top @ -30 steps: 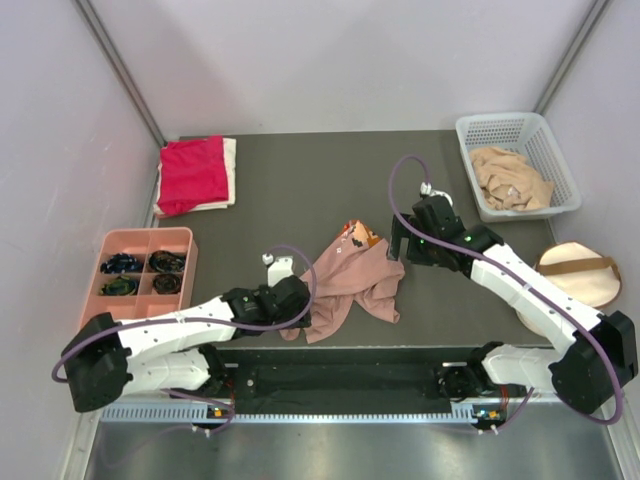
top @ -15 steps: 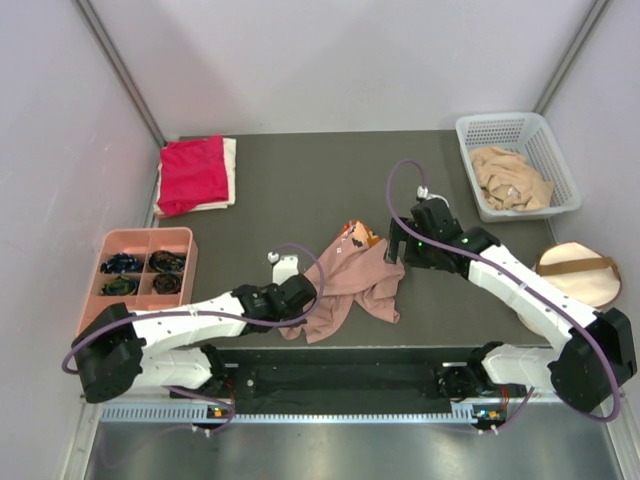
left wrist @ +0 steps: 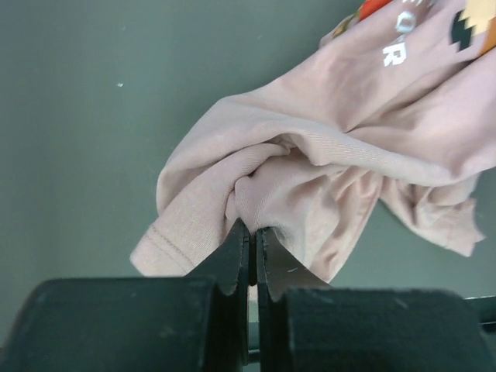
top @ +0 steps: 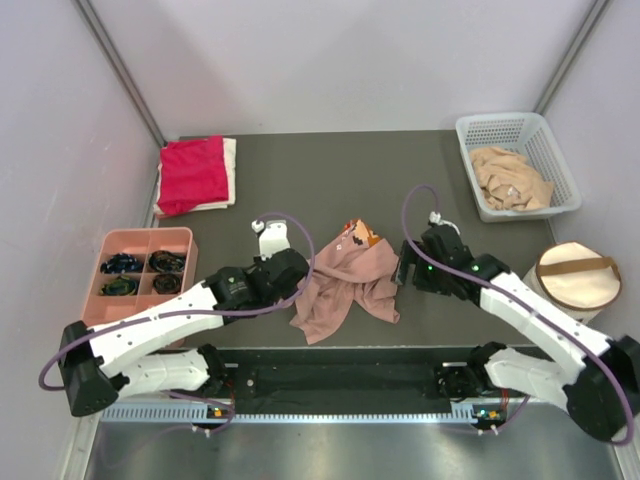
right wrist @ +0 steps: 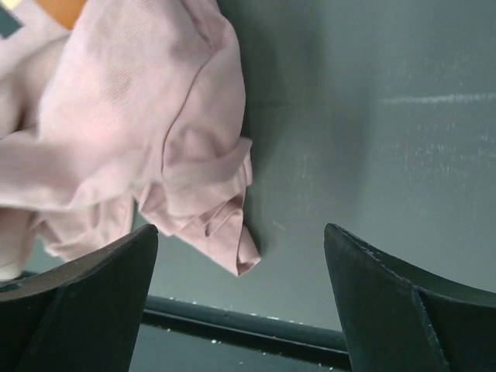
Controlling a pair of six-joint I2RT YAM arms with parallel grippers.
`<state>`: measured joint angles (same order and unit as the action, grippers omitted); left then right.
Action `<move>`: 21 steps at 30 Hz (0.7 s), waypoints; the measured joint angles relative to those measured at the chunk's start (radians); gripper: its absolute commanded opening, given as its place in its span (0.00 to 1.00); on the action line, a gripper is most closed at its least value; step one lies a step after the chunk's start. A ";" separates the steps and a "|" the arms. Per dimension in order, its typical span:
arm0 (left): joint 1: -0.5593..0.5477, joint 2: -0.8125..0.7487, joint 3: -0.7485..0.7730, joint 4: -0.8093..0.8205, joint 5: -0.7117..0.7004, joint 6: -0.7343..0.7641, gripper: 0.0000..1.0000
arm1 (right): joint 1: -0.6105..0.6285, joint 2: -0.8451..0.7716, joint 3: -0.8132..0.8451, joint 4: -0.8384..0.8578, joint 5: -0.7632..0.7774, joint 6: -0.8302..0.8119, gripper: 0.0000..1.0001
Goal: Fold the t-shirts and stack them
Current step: Flatten out the tshirt
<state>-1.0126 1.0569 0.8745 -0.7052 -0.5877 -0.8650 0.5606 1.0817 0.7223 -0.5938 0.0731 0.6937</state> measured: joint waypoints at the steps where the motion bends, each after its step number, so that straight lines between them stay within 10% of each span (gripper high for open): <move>1: 0.000 0.006 -0.001 -0.007 0.000 0.000 0.00 | 0.000 -0.040 -0.017 -0.002 -0.001 0.010 0.86; 7: 0.000 0.019 -0.024 -0.014 0.019 0.000 0.00 | 0.000 -0.227 -0.119 -0.003 -0.002 0.056 0.75; 21: 0.000 0.008 -0.024 -0.062 0.003 -0.002 0.00 | 0.000 -0.118 -0.212 0.139 -0.019 0.115 0.65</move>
<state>-1.0122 1.0645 0.8505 -0.7673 -0.5850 -0.8665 0.5606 0.9634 0.5098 -0.4549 0.0544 0.8089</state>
